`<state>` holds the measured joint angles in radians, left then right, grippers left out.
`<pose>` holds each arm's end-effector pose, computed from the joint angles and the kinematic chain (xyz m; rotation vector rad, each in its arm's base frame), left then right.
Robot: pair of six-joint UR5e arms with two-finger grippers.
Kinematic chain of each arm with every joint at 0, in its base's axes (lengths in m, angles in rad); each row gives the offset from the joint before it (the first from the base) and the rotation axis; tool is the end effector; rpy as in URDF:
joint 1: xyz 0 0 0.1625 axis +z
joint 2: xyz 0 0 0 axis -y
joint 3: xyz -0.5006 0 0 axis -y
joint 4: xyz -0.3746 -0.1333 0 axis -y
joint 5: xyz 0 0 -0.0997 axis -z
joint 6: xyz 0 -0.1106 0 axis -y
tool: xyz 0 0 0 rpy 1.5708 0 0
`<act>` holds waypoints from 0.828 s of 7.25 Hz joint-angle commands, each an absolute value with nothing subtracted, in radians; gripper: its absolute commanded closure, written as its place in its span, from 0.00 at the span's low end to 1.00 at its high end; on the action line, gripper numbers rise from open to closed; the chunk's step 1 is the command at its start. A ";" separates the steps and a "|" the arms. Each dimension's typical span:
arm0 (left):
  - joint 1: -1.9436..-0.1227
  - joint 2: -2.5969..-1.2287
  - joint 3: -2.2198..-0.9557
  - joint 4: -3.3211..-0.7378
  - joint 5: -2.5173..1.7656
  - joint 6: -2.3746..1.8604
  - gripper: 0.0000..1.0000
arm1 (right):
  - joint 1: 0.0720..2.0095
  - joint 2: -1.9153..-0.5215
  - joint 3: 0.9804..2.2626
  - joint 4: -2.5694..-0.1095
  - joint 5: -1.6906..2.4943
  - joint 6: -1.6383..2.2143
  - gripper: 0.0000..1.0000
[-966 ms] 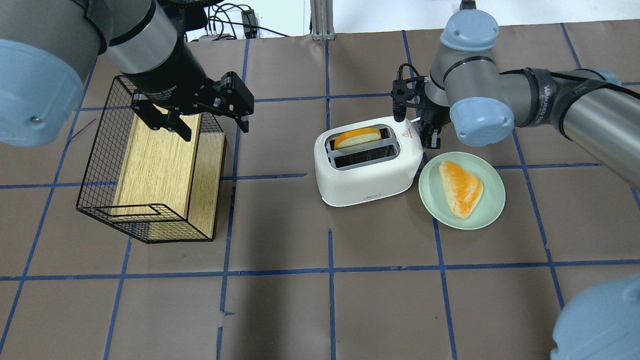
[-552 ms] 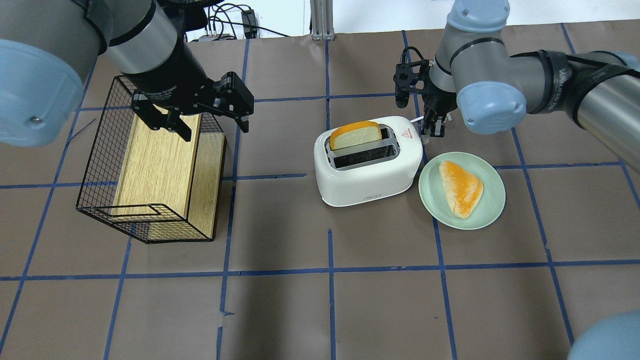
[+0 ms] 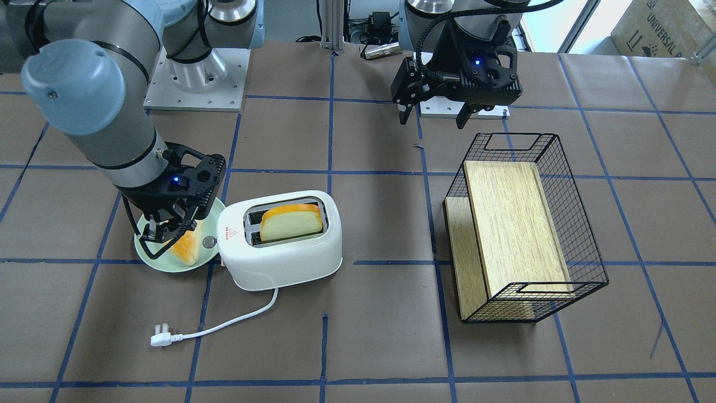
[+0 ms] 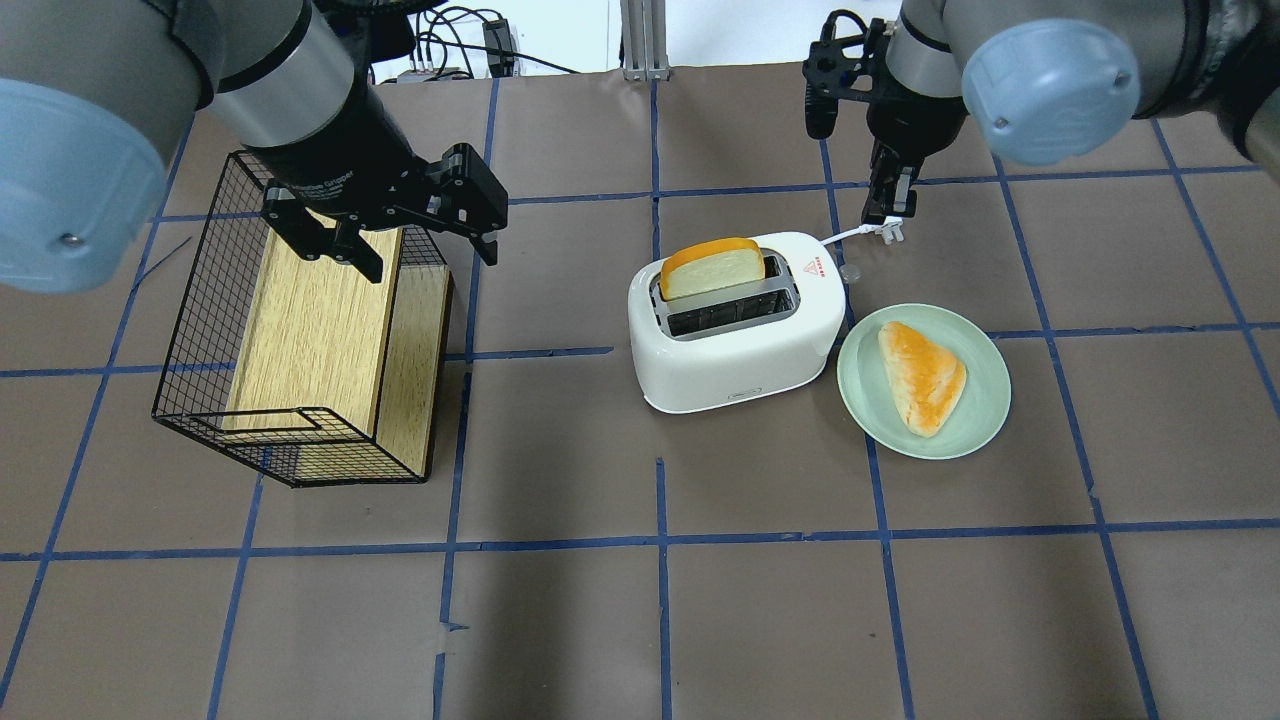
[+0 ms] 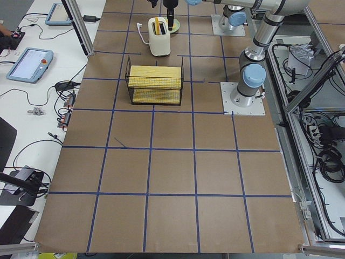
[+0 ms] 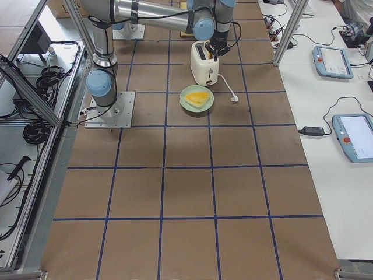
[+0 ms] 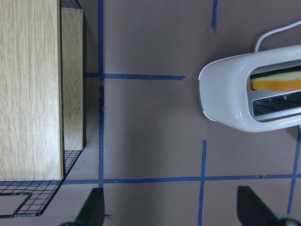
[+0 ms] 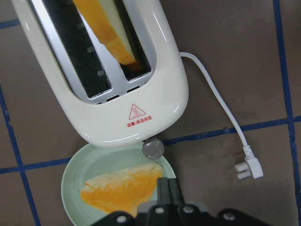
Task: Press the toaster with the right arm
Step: 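Lift the right gripper up and away from the toaster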
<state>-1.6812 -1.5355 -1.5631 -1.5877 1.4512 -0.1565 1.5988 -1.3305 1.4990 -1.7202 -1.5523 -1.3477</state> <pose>-0.1962 -0.4402 0.5717 0.0672 -3.0188 0.0150 0.1517 -0.5820 0.4734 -1.9776 2.4071 0.0058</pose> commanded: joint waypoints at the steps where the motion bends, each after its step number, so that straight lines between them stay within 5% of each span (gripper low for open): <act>1: -1.681 -1.536 -1.563 -1.588 1.451 -0.156 0.00 | 1.601 -1.377 1.489 -1.655 -1.549 -1.287 0.91; 6: -1.681 -1.536 -1.563 -1.588 1.451 -0.156 0.00 | 1.605 -1.457 1.467 -1.600 -1.584 -0.653 0.88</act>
<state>-1.6812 -1.5355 -1.5631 -1.5877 1.4512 -0.1565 1.6035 -1.4486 1.4757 -1.6031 -1.5627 -0.8321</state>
